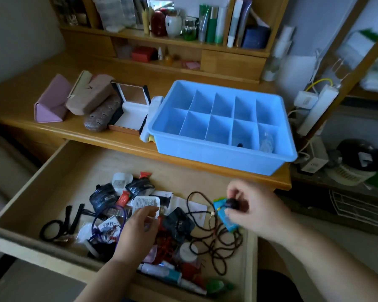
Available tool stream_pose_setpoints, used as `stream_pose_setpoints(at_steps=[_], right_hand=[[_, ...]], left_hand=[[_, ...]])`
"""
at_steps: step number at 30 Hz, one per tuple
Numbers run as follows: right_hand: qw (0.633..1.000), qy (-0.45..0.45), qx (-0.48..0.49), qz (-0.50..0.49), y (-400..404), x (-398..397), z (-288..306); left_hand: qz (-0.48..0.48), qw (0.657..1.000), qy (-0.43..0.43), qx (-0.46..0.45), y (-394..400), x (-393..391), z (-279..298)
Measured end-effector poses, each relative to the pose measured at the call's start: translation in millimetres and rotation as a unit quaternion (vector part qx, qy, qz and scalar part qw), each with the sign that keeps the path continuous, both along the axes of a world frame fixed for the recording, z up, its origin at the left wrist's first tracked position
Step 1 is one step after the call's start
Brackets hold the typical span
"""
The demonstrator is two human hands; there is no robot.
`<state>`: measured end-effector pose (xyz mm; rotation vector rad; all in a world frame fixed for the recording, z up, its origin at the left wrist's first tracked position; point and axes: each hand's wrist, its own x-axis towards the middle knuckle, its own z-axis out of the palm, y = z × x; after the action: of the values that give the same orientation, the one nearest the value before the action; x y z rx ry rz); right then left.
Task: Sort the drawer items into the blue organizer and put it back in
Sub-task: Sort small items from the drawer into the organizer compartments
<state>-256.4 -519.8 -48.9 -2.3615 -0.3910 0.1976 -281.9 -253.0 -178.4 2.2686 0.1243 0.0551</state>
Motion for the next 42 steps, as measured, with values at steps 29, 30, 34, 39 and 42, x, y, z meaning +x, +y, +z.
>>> stream_pose_setpoints(at_steps=[29, 30, 34, 39, 42], right_hand=[[0.935, -0.241, -0.072, -0.25, -23, 123, 36], [0.922, -0.31, -0.058, -0.225, -21, 112, 34], [0.918, -0.393, -0.05, -0.021, 10, 52, 0], [0.979, -0.119, -0.12, 0.113, 52, -4, -78], [0.979, 0.045, -0.126, 0.154, 75, -19, -114]], left_hand=[[-0.021, 0.999, 0.021, 0.034, -3, -7, 11], [-0.027, 0.999, 0.024, 0.04, -2, -6, 11], [-0.141, 0.975, 0.089, 0.146, 7, -2, 9], [-0.227, 0.91, 0.118, 0.326, 1, -2, 3], [-0.227, 0.884, 0.104, 0.395, -5, -2, -1]])
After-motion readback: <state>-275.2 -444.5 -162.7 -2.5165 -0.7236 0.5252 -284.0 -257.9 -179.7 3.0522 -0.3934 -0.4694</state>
